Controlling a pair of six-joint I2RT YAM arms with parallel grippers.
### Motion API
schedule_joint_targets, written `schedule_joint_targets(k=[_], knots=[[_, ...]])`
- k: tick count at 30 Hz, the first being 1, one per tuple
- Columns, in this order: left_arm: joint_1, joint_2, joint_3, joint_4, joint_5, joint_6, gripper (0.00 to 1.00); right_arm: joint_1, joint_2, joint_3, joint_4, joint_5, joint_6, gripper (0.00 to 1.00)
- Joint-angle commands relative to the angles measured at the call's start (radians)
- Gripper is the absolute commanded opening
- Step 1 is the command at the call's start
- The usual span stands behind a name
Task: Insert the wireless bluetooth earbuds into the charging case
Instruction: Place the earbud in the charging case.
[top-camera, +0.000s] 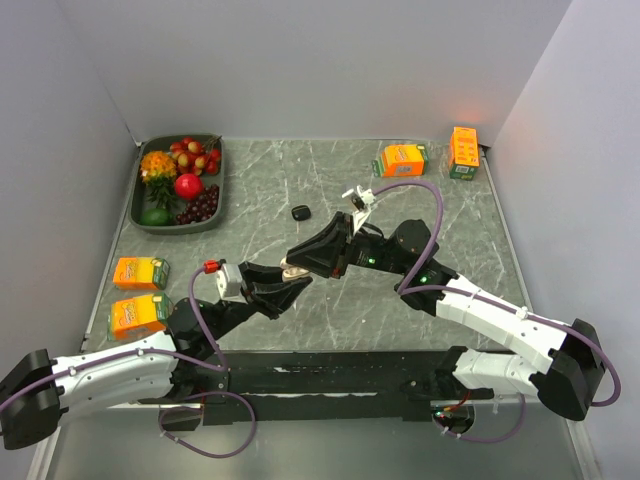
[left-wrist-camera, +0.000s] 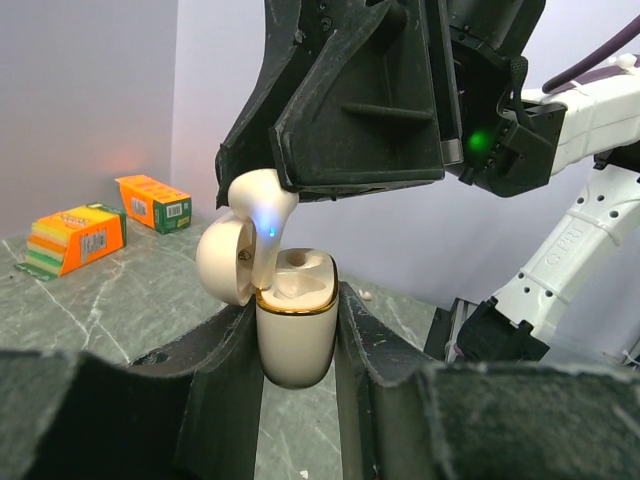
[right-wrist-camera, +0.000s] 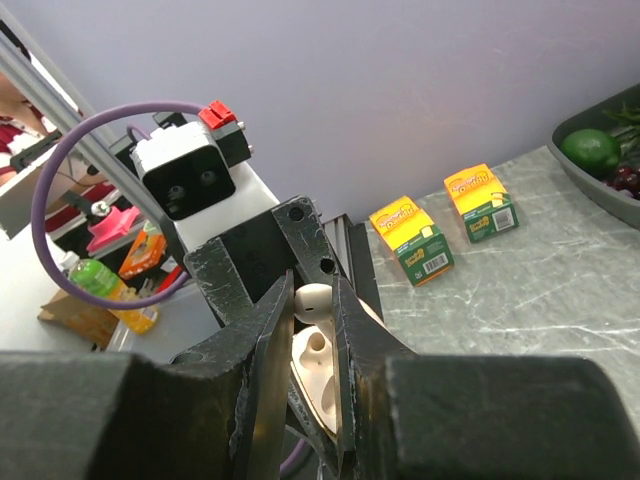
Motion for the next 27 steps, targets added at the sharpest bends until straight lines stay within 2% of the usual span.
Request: schedule_joint_targets(k=[1,8,23,25,27], knots=[[0.003,-0.012,0.021,0.047,-0.002,-0.009,0.01,0.009,-0.022,-0.020,0.029,-0.011,-0.012,0.00],[0.005,-0.016,0.017,0.047,-0.022,-0.006,0.01,0.010,-0.042,-0.056,0.082,-0.023,0.049,0.00],[0.003,-0.018,0.017,0.058,-0.030,-0.012,0.01,0.014,-0.048,-0.061,0.030,-0.014,0.049,0.00],[0.005,-0.021,0.018,0.053,-0.030,-0.011,0.01,0.015,-0.045,-0.056,-0.001,-0.011,0.048,0.05],[0.005,-0.021,0.018,0.055,-0.030,-0.011,0.01,0.015,-0.047,-0.049,-0.033,-0.008,0.042,0.18]])
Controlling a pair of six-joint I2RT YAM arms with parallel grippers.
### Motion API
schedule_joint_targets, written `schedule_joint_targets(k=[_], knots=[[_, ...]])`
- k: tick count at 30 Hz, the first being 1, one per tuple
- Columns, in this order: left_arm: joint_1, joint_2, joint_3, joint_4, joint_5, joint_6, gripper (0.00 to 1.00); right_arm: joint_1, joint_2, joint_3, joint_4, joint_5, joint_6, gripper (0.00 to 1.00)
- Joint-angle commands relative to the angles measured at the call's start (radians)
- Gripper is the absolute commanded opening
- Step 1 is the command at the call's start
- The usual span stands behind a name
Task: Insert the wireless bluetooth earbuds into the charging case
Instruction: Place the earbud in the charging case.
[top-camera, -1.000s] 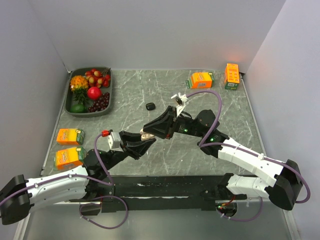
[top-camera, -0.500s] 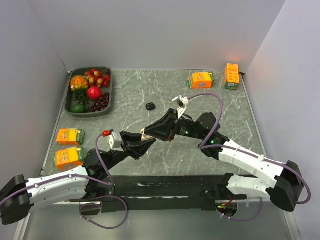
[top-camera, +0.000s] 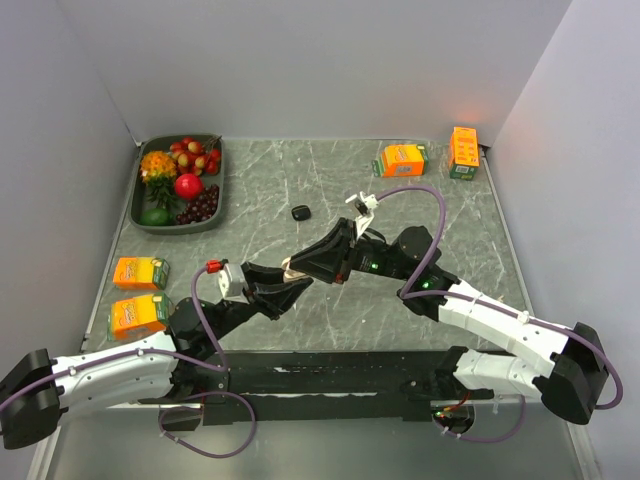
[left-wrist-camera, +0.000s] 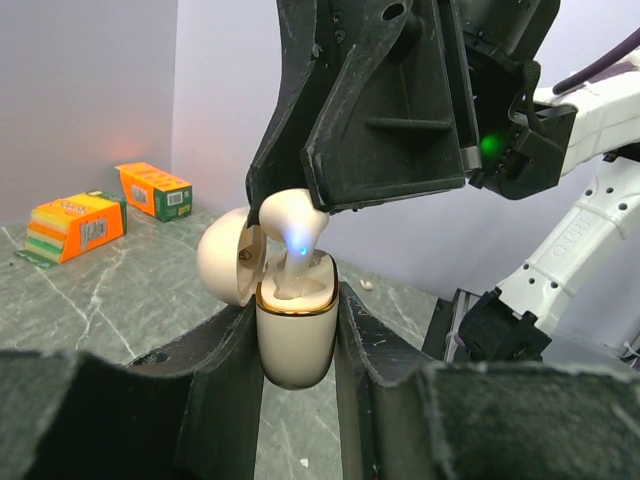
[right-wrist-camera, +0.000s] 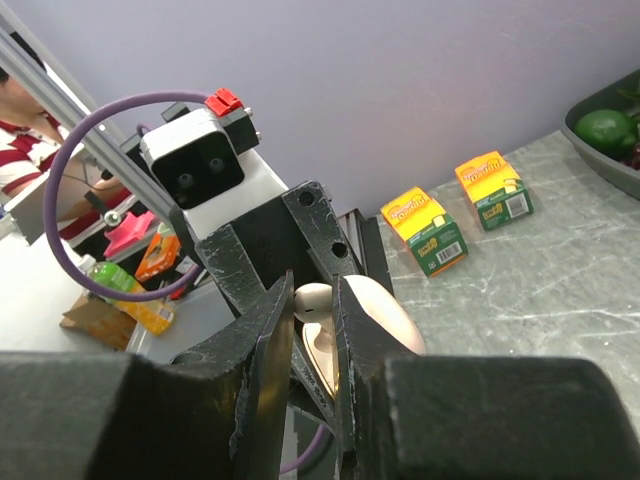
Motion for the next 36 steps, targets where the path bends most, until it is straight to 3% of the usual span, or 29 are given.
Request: schedule_joint_targets(k=[1,5,13,26,36], knots=[[0.003,-0.019,0.017,0.076,-0.020,-0.012,0.01,0.013,-0.019,0.011,-0.072,-0.010,-0.008,0.22],[0.005,-0.016,0.015,0.080,-0.020,-0.014,0.01,0.013,-0.035,0.019,-0.127,0.027,-0.028,0.34],[0.005,-0.011,0.012,0.088,-0.020,-0.014,0.01,0.013,-0.068,0.033,-0.204,0.065,-0.058,0.41],[0.005,-0.013,0.011,0.080,-0.014,-0.018,0.01,0.013,-0.088,0.062,-0.243,0.096,-0.085,0.39],[0.003,0.001,0.009,0.083,-0.009,-0.025,0.01,0.013,-0.085,0.108,-0.269,0.080,-0.107,0.31]])
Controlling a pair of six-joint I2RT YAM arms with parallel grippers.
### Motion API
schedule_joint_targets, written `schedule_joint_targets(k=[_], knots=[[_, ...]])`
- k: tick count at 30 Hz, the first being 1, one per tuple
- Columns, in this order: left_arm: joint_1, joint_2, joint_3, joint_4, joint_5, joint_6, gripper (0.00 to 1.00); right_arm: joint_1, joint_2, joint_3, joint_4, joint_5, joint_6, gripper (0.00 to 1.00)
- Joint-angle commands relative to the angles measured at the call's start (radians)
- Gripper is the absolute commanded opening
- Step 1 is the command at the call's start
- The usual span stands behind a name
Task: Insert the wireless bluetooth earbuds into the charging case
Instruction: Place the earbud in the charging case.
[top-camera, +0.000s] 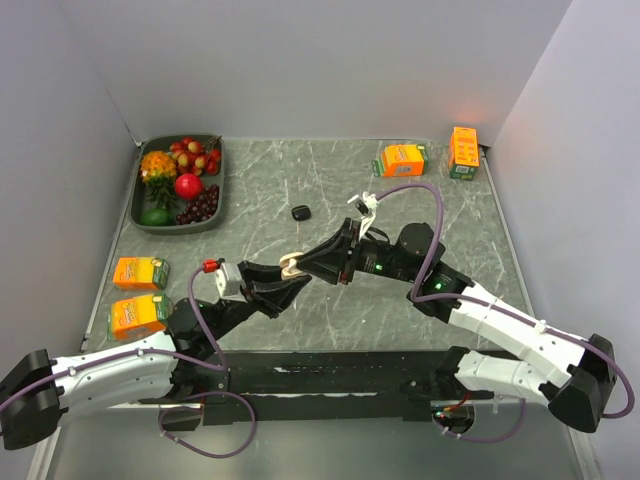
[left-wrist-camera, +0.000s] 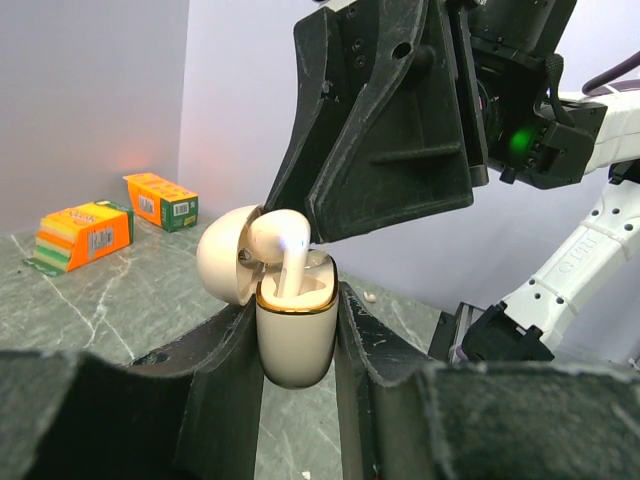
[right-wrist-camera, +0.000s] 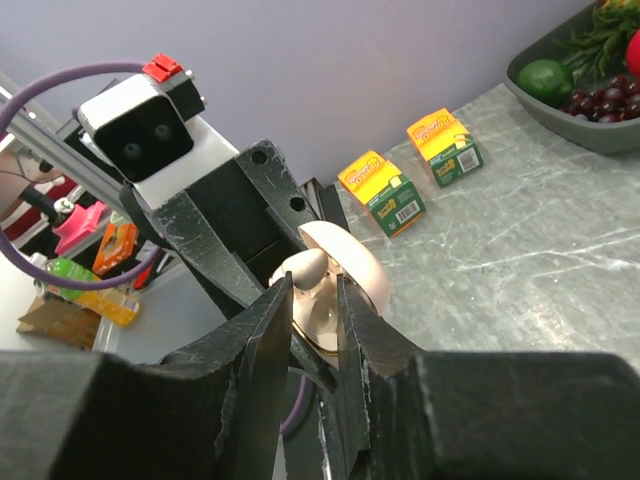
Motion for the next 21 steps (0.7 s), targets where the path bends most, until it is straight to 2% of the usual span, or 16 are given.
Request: schedule_joint_targets(k=[1,17,21], knots=[[0.004,0.004,0.008,0.072,0.004,-0.020,0.01,0.010,-0.018,0.056,0.007,-0.008,-0.025,0.31],[0.004,0.021,0.014,0.063,0.009,-0.020,0.01,0.039,0.017,0.119,-0.062,-0.016,-0.068,0.31],[0.004,0.017,0.014,0.060,0.009,-0.018,0.01,0.041,0.010,0.113,-0.082,0.000,-0.069,0.35]])
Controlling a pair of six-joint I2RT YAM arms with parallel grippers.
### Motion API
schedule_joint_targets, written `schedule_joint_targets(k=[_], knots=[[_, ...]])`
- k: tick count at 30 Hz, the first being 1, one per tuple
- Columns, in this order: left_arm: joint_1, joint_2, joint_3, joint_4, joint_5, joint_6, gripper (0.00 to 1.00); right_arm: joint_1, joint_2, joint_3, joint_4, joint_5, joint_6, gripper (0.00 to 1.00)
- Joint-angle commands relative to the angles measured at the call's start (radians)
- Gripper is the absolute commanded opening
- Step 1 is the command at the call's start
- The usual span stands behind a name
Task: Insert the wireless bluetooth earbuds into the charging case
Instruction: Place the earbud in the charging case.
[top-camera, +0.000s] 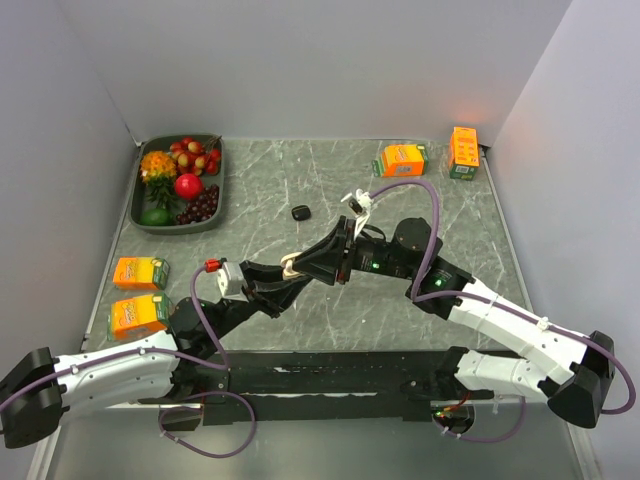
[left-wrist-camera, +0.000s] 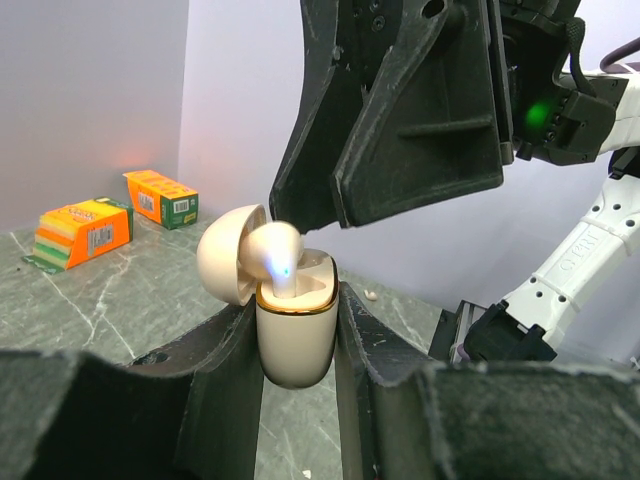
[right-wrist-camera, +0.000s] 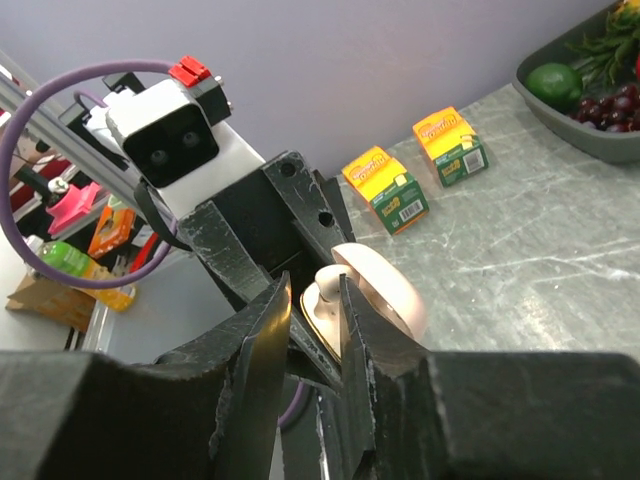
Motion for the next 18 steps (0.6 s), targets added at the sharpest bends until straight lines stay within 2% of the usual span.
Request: schedule_joint_targets(k=[1,12,14,16,18], knots=[[0.004,-0.005,0.014,0.046,0.008,-0.017,0.01,0.011,-0.018,0.034,-0.009,0.018,-0.019,0.36],[0.002,-0.029,0.007,0.026,-0.006,-0.009,0.01,0.011,-0.124,0.060,-0.116,0.121,-0.054,0.50],[0.002,-0.046,0.003,0.009,-0.011,-0.006,0.01,0.010,-0.188,0.071,-0.197,0.187,-0.092,0.52],[0.004,-0.068,-0.004,-0.006,-0.011,0.009,0.01,-0.003,-0.231,0.089,-0.283,0.331,-0.111,0.54],[0.002,-0.088,-0.015,-0.019,-0.011,0.049,0.01,-0.024,-0.225,0.124,-0.439,0.435,-0.118,0.55]])
